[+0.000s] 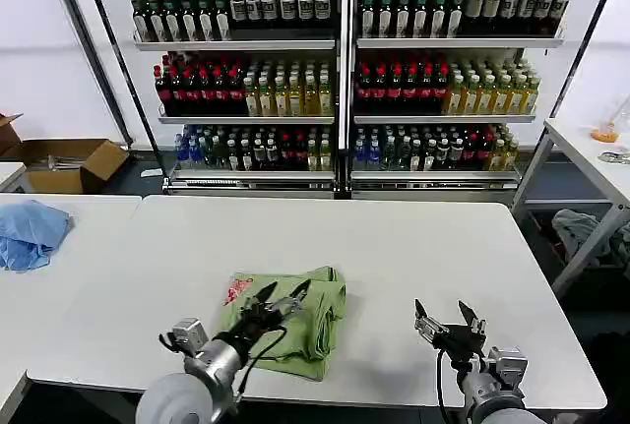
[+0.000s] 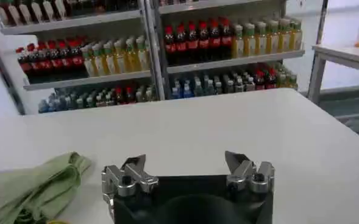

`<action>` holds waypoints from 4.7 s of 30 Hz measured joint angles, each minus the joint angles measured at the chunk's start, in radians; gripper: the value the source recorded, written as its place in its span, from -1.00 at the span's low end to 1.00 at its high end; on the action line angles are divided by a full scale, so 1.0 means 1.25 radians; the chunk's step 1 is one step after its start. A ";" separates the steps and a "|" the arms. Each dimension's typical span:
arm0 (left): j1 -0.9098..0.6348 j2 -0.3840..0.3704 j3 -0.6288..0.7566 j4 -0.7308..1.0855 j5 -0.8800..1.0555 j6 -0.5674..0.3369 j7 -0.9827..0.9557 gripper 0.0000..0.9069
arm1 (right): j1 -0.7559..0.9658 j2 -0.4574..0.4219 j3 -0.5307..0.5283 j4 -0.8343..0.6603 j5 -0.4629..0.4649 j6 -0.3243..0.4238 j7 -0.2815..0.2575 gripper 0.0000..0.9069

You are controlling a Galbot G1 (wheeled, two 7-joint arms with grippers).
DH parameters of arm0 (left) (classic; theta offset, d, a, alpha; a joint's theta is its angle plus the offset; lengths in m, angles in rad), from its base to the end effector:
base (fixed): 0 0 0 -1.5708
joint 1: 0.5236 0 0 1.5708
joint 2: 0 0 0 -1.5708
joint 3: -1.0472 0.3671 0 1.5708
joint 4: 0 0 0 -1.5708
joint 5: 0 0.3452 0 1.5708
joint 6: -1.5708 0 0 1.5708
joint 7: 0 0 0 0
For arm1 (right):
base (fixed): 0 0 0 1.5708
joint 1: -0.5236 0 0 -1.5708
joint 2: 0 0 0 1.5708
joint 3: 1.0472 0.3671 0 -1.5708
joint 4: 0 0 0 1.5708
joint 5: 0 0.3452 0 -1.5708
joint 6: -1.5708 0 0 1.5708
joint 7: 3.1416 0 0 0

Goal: Fold and organize the clothes.

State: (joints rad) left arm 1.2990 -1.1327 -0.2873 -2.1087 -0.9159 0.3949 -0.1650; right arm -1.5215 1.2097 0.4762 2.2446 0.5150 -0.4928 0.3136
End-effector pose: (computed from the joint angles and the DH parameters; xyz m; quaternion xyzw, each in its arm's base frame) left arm 0.2289 0.0179 -0.2672 -0.1951 -0.9369 0.2237 0.1847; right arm 0.1728 -0.0416 -0.2533 0.0082 -0.9804 -0.0497 0.1906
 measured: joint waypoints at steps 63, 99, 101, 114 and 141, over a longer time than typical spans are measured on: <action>0.002 0.057 -0.309 0.161 -0.284 -0.020 0.012 -0.96 | 0.008 -0.007 0.020 0.013 0.024 -0.006 0.011 1.00; -0.270 -0.055 0.297 0.286 0.500 0.033 0.004 -0.33 | -0.016 -0.013 0.060 0.051 0.043 -0.005 0.009 1.00; -0.298 -0.078 0.321 0.309 0.488 0.033 -0.007 1.00 | -0.016 -0.013 0.060 0.052 0.043 -0.005 0.008 1.00; -0.431 -0.211 0.392 0.441 0.387 -0.065 -0.040 1.00 | -0.011 -0.018 0.058 0.042 0.020 0.022 -0.012 1.00; -0.105 -0.019 0.010 0.136 0.241 -0.174 -0.117 1.00 | 0.339 0.092 -0.141 -0.296 0.119 0.025 0.078 1.00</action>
State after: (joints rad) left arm 1.1676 -1.1562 -0.2744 -1.9384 -0.6151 0.1771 -0.3113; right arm -1.0978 1.3252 0.3000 1.8741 0.6634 -0.4614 0.4108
